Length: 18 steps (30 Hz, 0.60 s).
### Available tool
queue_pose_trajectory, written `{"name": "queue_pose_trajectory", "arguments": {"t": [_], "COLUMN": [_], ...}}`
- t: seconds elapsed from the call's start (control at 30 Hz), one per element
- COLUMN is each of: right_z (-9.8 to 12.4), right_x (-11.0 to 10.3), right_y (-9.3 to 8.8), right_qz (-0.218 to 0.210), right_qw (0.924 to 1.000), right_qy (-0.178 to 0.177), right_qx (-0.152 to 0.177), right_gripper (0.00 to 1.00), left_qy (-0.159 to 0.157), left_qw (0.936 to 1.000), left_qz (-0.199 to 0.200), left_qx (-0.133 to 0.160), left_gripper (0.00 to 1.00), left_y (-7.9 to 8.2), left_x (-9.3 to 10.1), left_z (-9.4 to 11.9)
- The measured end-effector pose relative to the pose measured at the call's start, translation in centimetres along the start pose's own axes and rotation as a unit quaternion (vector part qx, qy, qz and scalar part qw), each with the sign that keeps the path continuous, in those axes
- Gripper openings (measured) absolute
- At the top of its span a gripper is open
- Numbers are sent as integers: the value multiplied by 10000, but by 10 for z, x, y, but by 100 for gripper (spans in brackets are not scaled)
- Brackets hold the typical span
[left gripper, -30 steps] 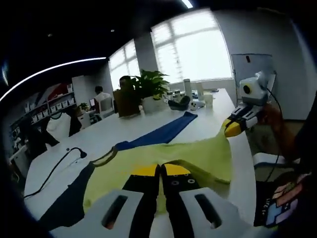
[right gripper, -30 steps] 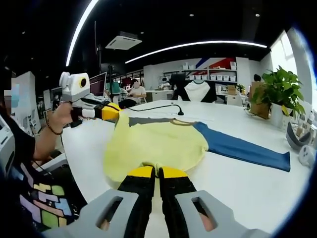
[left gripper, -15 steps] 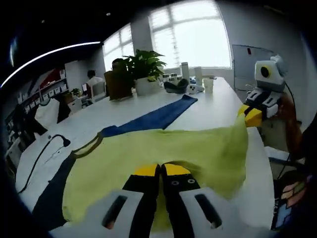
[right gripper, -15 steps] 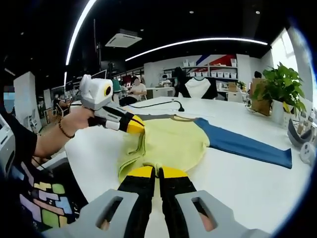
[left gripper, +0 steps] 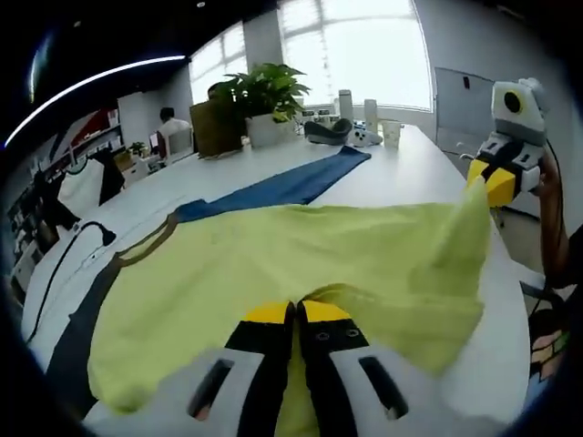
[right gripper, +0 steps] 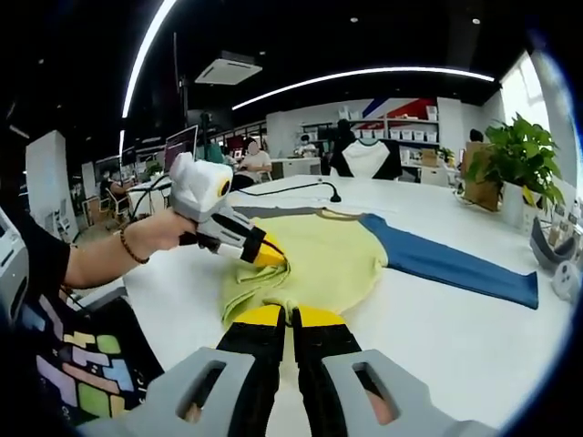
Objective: Fold the garment on the visible template until the final outline fits inside the template.
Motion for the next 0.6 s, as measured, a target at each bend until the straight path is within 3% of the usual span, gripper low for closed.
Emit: {"name": "queue_pose_trajectory", "arguments": {"t": [0.23,0.33,0.43,0.6], "right_z": [-2,-2,-2,-1], "right_x": [-2,-2,-2,-2], "right_y": [-4,-6,-5,-5], "right_qz": [26,54,41,48], "right_qw": [10000,9999,9999,9999], "right_qy": [-3,-25,-33,-48], "right_qx": [-83,-128,-119,-129], "right_gripper": [1,1,1,1], "left_qy": [-32,69,36,-8], "left_qw": [9997,9997,9985,9974], "left_qz": [231,236,364,355], "left_qx": [30,69,418,619], "left_gripper": [5,14,18,18], "left_y": [-1,0,5,1], "left_x": [-1,-3,-2,4], "left_z": [1,8,23,50]}}
Point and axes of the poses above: the point that each gripper's makers call its tool centre point, and the gripper's own axes: z roughly backward along the fingers, x roughly to its right, y roughly out of its top, the point moved 6 cm from there along z, roughly backward along the fingers, and after that the axes turned 10 degrees about z, right-handed, at the moved point
